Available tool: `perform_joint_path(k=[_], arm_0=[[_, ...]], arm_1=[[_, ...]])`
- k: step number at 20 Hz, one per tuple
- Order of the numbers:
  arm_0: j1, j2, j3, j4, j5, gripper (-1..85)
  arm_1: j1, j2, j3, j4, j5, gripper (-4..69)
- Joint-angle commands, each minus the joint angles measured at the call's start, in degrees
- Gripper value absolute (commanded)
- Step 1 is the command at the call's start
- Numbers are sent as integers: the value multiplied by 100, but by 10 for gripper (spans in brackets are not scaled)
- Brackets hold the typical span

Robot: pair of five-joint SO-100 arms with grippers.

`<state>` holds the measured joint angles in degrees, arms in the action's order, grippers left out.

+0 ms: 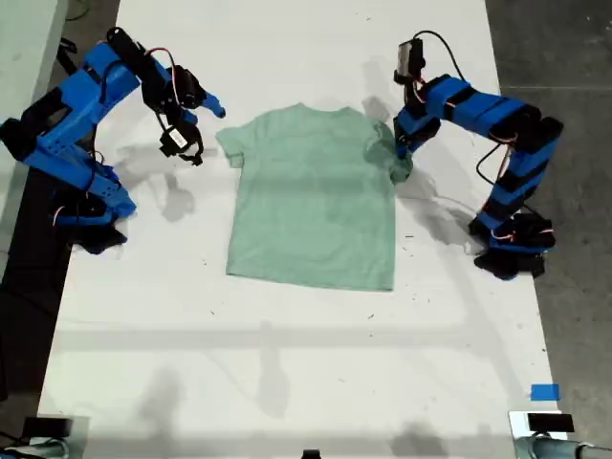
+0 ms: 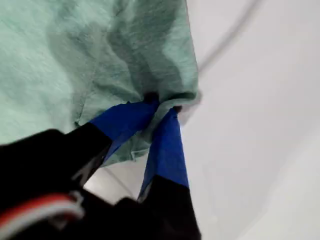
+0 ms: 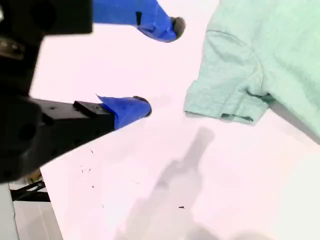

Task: Fold t-shirt

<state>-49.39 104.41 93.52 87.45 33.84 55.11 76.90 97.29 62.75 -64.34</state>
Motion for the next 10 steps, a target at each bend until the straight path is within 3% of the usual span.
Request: perform_joint_path(k=[1, 10], arm_0=[[44, 18, -308, -88, 26, 245], [79, 35, -299, -105, 9, 243]], arm_1=[[-70, 105, -703, 492, 0, 8], [-1125, -343, -3973, 2812, 853, -11]])
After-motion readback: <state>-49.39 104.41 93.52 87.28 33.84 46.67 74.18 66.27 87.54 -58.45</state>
